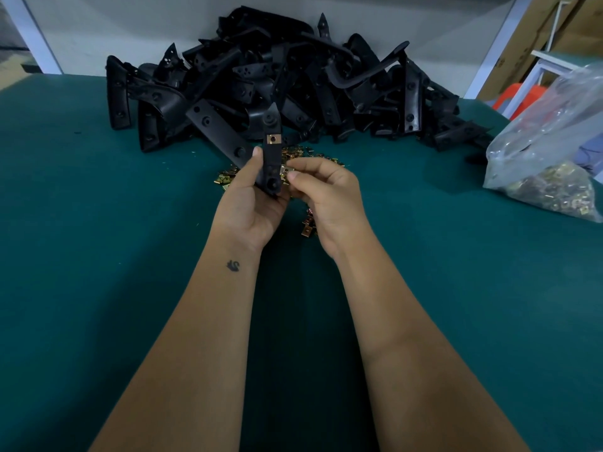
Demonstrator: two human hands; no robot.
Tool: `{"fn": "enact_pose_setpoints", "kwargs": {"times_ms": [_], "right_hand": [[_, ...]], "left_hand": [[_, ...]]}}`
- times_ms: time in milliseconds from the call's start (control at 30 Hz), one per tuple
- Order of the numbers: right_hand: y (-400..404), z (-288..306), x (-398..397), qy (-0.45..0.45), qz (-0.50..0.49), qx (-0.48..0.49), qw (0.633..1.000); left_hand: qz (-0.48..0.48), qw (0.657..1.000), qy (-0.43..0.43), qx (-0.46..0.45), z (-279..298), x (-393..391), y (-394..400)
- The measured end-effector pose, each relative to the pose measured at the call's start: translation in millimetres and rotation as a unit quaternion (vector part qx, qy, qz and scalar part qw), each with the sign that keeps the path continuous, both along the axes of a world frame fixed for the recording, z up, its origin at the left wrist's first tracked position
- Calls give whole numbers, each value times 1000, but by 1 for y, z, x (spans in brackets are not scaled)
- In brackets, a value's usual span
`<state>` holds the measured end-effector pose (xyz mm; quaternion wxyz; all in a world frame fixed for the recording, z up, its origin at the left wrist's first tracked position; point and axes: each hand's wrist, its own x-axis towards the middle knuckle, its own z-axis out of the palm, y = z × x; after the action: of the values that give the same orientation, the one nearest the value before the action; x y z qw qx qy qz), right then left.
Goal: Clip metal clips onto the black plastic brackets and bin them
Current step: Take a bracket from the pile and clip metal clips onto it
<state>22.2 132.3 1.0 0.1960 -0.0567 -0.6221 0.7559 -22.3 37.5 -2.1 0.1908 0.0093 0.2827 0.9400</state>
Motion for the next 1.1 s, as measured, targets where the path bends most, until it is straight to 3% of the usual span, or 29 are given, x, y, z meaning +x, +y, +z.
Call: {"fn": "enact_pose_setpoints", "kwargs": {"times_ms": [433, 700, 1100], "right_hand": [[-3, 0, 1, -10, 3, -23, 1000], [-6, 1, 2, -42, -26, -70, 996], [-6, 2, 2, -51, -19, -50, 997]], "left_hand": [[-11, 999, 28, -40, -8, -3, 2], [-11, 999, 13, -39, -10, -5, 3], [-2, 1000, -24, -20, -10, -3, 9]]}}
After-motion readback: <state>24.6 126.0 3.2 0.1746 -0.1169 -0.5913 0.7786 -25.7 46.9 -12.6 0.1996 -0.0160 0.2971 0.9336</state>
